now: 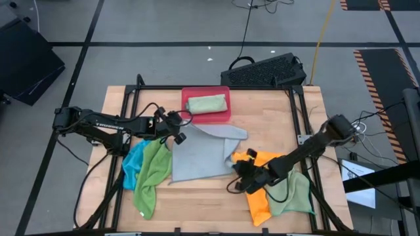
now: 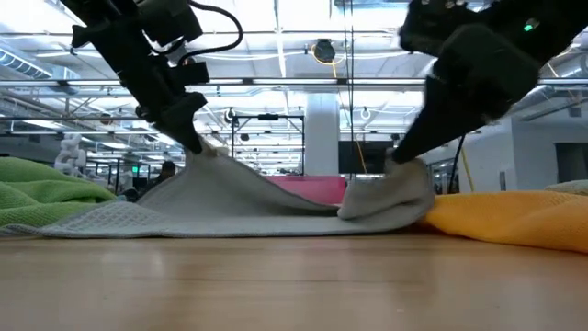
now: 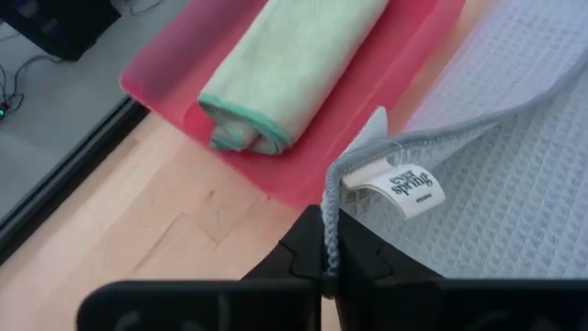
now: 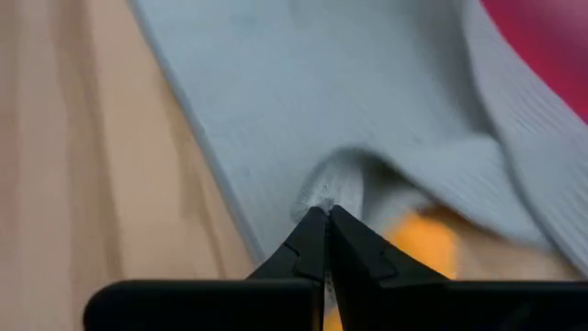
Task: Fold microfiber towels
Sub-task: Fold the gray towel
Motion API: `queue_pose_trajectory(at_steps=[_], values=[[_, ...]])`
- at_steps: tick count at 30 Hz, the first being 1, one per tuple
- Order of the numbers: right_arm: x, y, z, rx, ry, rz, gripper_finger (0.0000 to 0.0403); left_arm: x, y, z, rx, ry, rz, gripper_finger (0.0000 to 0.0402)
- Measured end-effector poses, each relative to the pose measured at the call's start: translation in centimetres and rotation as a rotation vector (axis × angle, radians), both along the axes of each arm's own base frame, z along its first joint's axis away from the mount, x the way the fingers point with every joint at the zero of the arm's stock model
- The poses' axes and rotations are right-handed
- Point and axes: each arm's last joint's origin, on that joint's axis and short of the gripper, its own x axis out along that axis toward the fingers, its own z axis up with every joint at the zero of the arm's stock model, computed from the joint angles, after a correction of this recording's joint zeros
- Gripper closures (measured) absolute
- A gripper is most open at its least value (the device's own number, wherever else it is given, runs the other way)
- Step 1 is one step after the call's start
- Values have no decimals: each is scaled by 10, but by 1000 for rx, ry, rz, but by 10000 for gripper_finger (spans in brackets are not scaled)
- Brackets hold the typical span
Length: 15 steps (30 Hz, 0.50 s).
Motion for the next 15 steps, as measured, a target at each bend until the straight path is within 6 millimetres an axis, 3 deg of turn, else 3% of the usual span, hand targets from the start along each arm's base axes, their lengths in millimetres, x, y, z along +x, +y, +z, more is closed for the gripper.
queue_pose_trajectory(at_steps=[9,15], values=[[-35,-17,18,47,184,-107,386,1,0,1,-24,-37,25,386],[-48,-22,13,188,346,-240,333,1,0,1,-28,-43,26,393]])
